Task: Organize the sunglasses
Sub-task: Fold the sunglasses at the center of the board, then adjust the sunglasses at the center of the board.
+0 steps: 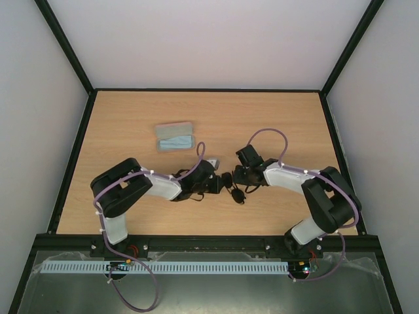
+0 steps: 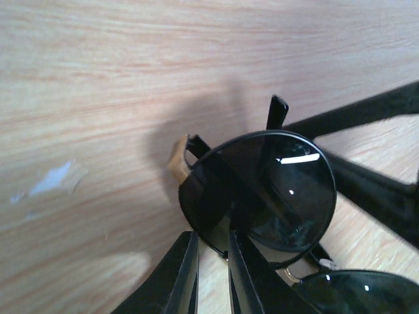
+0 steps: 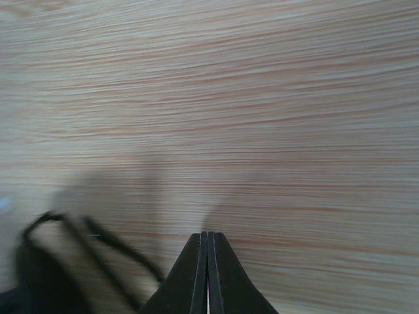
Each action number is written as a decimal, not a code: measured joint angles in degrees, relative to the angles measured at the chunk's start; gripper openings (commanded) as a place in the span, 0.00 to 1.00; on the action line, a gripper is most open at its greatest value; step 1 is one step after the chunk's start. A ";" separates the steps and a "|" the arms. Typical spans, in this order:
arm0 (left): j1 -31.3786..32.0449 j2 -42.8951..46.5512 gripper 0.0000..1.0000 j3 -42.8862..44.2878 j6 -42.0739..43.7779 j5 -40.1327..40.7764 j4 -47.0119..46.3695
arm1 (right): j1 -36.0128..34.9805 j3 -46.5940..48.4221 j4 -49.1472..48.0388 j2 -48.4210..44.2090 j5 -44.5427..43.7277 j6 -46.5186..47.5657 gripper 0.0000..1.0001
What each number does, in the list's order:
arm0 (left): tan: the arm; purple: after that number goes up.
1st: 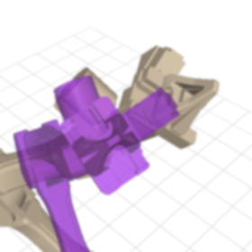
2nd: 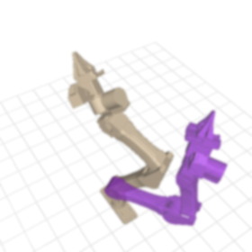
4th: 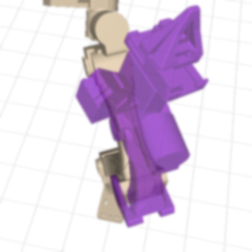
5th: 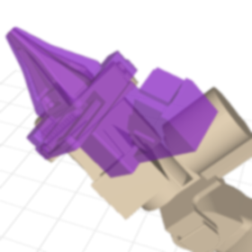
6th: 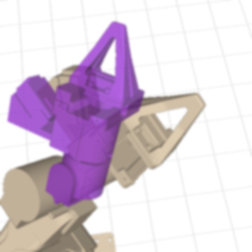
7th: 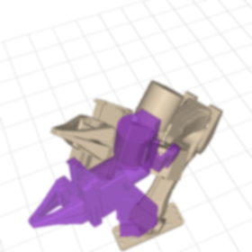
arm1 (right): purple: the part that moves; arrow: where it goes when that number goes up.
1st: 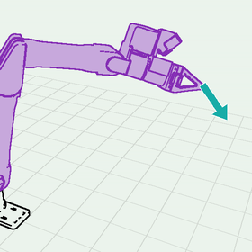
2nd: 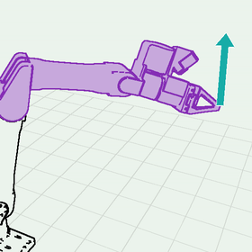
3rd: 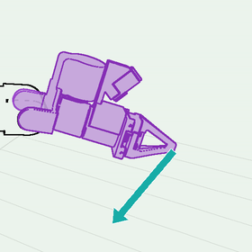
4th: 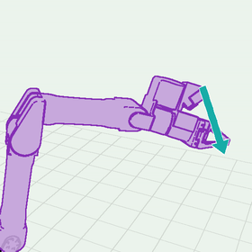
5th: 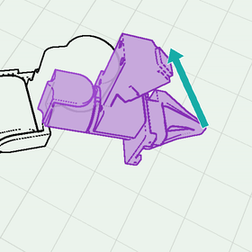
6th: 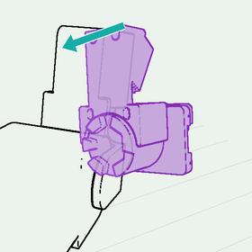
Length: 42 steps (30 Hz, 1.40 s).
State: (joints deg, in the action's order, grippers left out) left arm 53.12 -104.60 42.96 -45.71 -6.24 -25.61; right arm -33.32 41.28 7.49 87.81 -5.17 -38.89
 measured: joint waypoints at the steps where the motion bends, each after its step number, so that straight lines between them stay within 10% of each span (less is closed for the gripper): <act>1: -0.22 -0.90 0.16 0.87 0.24 0.00 -0.44 | 0.00 -0.31 -1.86 0.48 1.66 0.11 0.02; 12: -1.33 -4.04 0.15 2.97 0.17 -1.53 -3.39 | -0.09 -4.85 -13.88 0.39 9.66 -0.35 0.02; 22: -2.23 -0.37 0.19 -2.62 -0.46 -1.49 -5.60 | -0.55 -6.93 -5.99 -6.62 5.81 -0.33 0.17; 30: -2.69 6.23 0.55 -7.23 -1.11 -0.22 -2.12 | -0.04 -7.82 -0.07 -17.38 4.92 -0.28 0.24; 35: -2.99 11.34 0.59 -11.67 -1.25 0.70 -1.38 | -0.02 -12.61 0.46 -26.25 8.61 -0.74 0.55; 42: -3.32 21.53 0.60 -18.86 -1.97 1.62 2.01 | -0.02 -17.51 -0.09 -31.32 14.32 -2.67 0.43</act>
State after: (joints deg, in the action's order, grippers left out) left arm 49.80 -83.07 24.10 -47.68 -4.62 -23.59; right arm -33.34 23.77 7.40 56.49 9.15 -41.56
